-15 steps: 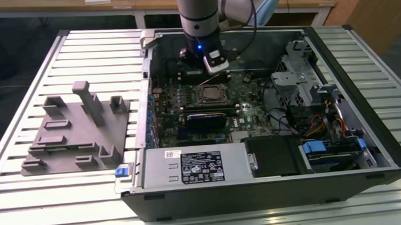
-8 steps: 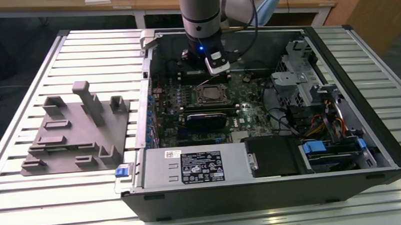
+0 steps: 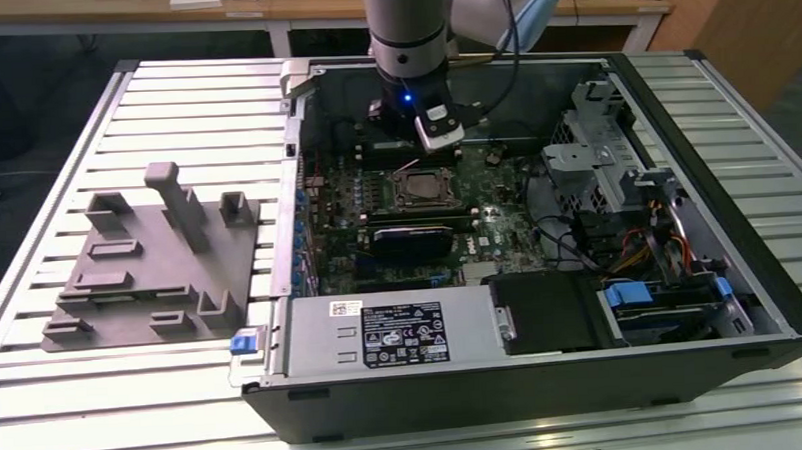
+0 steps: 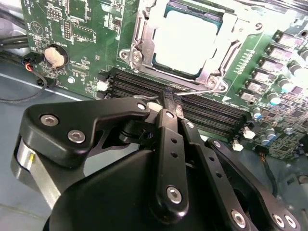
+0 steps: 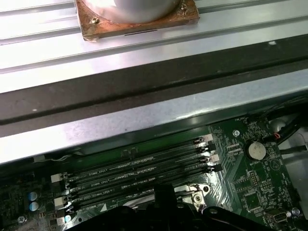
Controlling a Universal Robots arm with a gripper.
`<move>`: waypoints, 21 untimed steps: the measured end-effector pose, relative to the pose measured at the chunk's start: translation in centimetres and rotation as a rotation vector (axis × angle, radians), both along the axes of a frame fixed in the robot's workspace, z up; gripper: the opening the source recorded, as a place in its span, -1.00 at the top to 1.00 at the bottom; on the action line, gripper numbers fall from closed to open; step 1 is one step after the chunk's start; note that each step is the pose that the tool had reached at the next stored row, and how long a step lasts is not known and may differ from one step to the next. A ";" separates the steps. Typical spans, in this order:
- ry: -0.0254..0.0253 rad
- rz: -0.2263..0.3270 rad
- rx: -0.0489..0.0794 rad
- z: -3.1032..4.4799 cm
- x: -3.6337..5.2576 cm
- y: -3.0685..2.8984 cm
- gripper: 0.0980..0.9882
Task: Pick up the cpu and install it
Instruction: 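Install the first cpu locking lever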
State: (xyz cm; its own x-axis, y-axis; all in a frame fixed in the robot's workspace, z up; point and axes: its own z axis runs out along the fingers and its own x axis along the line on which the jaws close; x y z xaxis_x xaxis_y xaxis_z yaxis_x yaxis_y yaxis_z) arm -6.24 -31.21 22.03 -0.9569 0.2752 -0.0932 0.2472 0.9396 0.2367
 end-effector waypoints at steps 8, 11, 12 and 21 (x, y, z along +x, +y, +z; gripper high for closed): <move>-0.0208 -0.006 0.000 -0.49 0.01 0.01 0.98; -0.0384 -0.009 0.000 -0.61 0.01 0.02 0.98; -0.0425 -0.010 0.000 -0.62 0.01 0.02 0.98; -0.0535 -0.024 -0.001 -0.72 -0.01 0.07 0.98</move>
State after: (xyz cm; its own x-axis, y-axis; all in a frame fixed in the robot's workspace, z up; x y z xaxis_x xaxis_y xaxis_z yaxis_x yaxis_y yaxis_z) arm -6.25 -31.15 21.31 -0.9437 0.2975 -0.1444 0.2563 0.9340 0.2490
